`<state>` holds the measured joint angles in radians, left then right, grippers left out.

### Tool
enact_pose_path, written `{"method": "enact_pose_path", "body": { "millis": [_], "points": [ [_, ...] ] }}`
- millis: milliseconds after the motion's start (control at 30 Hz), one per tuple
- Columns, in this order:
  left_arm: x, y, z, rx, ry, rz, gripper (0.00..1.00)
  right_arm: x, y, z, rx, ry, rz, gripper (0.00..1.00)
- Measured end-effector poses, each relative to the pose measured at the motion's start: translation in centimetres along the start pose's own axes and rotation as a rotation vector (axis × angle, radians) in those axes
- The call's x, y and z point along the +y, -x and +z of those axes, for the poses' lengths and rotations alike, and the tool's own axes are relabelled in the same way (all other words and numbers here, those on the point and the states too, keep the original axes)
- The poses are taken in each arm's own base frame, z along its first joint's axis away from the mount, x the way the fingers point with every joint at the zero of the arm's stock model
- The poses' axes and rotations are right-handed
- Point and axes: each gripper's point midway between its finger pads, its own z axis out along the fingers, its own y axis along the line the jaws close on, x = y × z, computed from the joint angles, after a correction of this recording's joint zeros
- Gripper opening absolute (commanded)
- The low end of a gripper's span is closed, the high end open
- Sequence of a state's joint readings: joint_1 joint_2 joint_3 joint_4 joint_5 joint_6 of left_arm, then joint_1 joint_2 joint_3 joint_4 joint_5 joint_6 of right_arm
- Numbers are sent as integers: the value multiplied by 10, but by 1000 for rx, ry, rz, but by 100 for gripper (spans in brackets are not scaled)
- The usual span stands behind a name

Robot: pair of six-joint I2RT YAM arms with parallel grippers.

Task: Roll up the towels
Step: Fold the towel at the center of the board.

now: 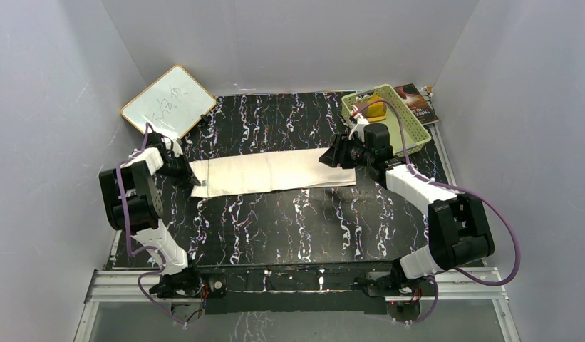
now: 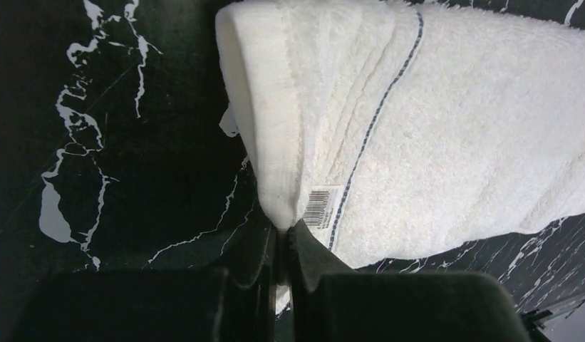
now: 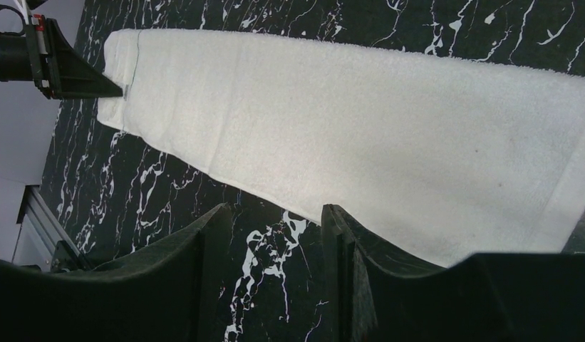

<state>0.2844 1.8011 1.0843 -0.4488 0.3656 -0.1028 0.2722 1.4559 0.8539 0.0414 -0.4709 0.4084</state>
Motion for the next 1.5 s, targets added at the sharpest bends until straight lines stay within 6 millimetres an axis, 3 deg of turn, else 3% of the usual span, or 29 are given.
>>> {"method": "enact_pose_path", "body": {
  "millis": [200,367,467,733,867,967,1100,1300,1500],
  "points": [
    [0,-1,0,4,7,-16,0,-1,-1,0,4,-2,-9,48],
    [22,2,-12,-28,148,-19,0,-3,-4,0,16,-7,-8,48],
    [40,9,-32,-85,266,-22,0,-3,-5,1,18,-8,-8,48],
    [75,35,-110,-335,582,-59,0,-9,-10,2,31,-45,-10,48],
    [79,38,-132,-404,645,-67,0,-16,-17,5,54,-91,-8,48],
    [76,39,-134,-399,647,-48,0,-18,-21,6,69,-114,-7,48],
    [49,39,-122,-341,634,45,0,-16,-19,10,73,-125,-15,48],
    [-28,41,-97,-261,502,209,0,-12,-18,13,83,-137,-25,48],
    [-100,37,-91,-265,370,301,0,-14,-23,16,106,-147,-22,49]
  ]
}}
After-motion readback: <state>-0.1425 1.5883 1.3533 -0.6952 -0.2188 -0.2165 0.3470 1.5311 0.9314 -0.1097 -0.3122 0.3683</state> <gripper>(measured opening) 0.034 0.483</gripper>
